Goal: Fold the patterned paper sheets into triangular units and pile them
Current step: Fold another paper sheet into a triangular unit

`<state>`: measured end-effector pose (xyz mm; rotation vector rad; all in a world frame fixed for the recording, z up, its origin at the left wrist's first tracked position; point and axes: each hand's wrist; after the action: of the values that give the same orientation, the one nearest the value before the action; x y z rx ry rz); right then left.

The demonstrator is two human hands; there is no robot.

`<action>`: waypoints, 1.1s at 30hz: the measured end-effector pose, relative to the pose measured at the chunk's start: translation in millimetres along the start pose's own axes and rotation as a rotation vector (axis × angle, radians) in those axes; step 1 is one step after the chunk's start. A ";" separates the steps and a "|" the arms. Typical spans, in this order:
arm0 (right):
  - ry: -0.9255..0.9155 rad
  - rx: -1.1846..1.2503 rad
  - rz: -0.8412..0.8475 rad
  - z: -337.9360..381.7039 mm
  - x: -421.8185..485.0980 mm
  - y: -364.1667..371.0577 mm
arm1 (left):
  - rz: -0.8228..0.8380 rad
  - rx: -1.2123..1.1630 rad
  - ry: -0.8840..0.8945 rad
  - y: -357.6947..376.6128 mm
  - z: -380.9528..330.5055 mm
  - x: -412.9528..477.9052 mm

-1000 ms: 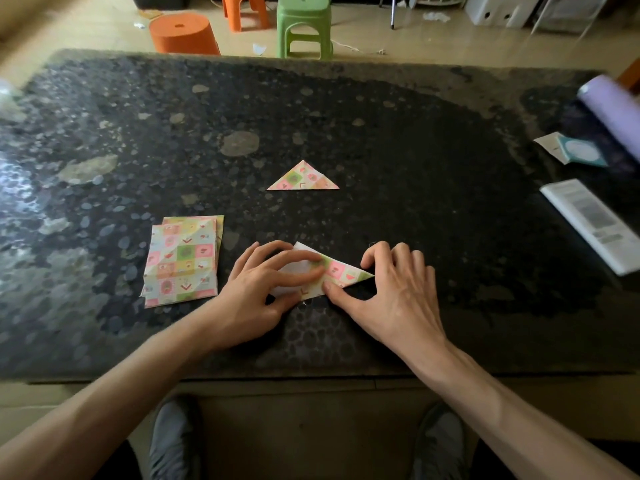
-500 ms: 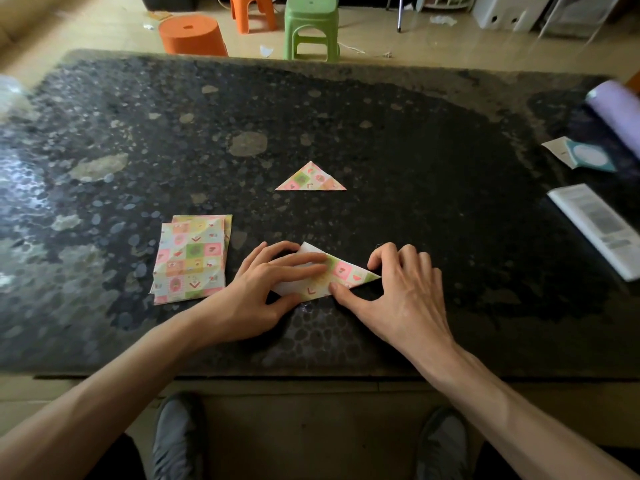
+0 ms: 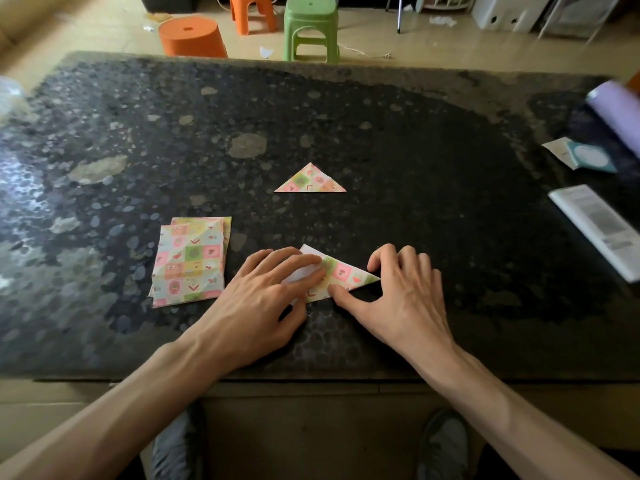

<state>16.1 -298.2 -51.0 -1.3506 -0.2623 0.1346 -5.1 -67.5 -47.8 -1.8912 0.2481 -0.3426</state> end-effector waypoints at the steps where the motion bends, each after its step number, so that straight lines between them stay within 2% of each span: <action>1: -0.001 -0.001 -0.004 0.4 0.2 -0.1 | -0.006 -0.012 -0.012 0.8 0.0 0.5; 11: -0.043 0.011 -0.069 7.9 -0.3 4.5 | -0.012 -0.065 -0.118 2.7 8.7 6.0; 27: -0.018 0.028 -0.039 14.5 -0.1 4.3 | 0.037 -0.085 -0.141 2.0 14.3 4.9; 33: -0.013 0.014 -0.040 21.5 -3.3 3.8 | 0.046 -0.163 -0.190 3.4 13.1 5.9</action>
<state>7.5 -277.9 -50.9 -1.3303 -0.2989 0.1118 5.1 -59.1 -54.4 -2.0599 0.1958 -0.1132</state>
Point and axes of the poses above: each hand's wrist, its own x-axis towards the middle knuckle, its own y-axis out of the palm, z = x × y, and after that the axes turned 9 degrees about -y, right-handed
